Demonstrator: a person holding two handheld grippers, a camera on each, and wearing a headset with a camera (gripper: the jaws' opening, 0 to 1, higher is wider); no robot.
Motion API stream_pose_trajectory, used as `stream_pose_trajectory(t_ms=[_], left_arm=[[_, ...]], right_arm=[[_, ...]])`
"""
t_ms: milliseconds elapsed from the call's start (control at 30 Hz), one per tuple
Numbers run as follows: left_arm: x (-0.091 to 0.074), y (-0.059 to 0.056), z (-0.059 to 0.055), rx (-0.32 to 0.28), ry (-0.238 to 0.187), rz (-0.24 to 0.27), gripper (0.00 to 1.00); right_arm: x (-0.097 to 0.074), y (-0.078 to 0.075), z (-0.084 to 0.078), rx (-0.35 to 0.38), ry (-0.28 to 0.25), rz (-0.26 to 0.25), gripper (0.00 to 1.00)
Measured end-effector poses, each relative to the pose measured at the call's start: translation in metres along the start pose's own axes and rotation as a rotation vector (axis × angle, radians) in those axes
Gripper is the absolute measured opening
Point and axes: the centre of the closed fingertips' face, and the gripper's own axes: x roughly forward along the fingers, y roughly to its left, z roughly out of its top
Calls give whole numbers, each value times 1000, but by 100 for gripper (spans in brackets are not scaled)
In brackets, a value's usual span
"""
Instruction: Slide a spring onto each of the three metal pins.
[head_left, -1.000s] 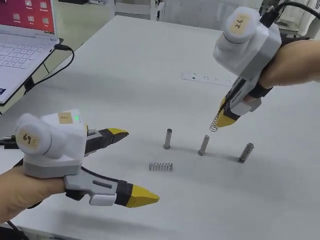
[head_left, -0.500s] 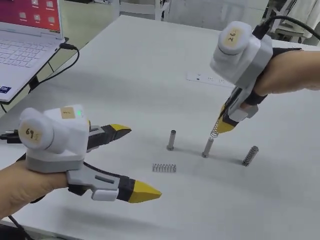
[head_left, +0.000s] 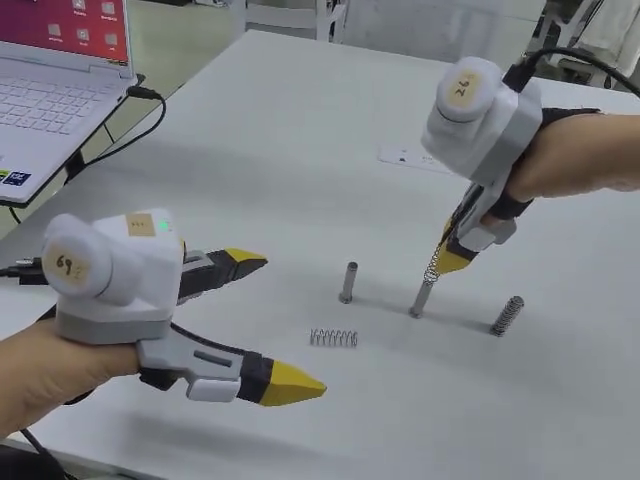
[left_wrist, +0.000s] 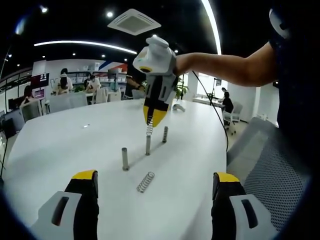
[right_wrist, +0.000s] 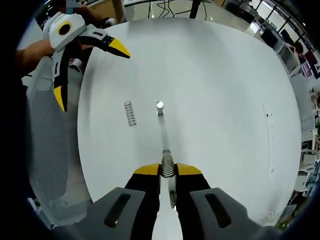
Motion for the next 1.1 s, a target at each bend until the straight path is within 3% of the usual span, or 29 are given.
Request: stream_pose_trajectory(t_ms=[567,1100], left_arm=[[0,0,-3,-4,3,-5,90],[0,1,-4,-4,10,-6,89]], right_arm=[[15,0,-2,15,10,14,8],[41,7,-9,39,34,19,8]])
